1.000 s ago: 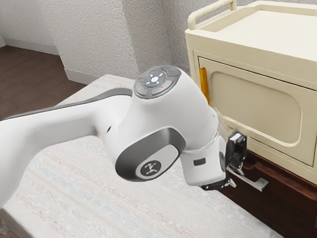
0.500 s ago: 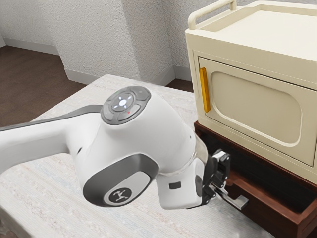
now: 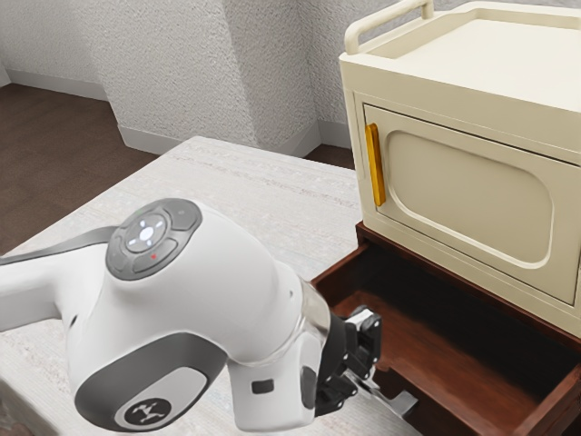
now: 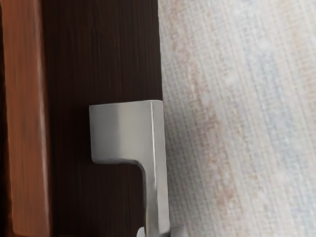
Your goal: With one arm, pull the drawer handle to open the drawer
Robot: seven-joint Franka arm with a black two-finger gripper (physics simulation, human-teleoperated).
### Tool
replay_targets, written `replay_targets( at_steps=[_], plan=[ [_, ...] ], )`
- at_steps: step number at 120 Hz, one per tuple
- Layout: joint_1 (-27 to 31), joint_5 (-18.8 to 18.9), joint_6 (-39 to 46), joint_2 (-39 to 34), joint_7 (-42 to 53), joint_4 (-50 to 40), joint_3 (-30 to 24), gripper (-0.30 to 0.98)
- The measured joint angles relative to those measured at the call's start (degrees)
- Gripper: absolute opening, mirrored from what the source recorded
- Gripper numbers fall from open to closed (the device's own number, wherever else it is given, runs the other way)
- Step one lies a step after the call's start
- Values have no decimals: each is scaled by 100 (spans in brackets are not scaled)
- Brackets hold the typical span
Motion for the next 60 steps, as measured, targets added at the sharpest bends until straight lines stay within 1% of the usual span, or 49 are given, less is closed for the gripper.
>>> replay_targets(
  at_steps=[28,60],
  plan=[
    [-19,-119,4,-322,-24,-338,-4,-7],
    [-169,-231,-11,-719,-44,-673,-3,-8]
  ],
)
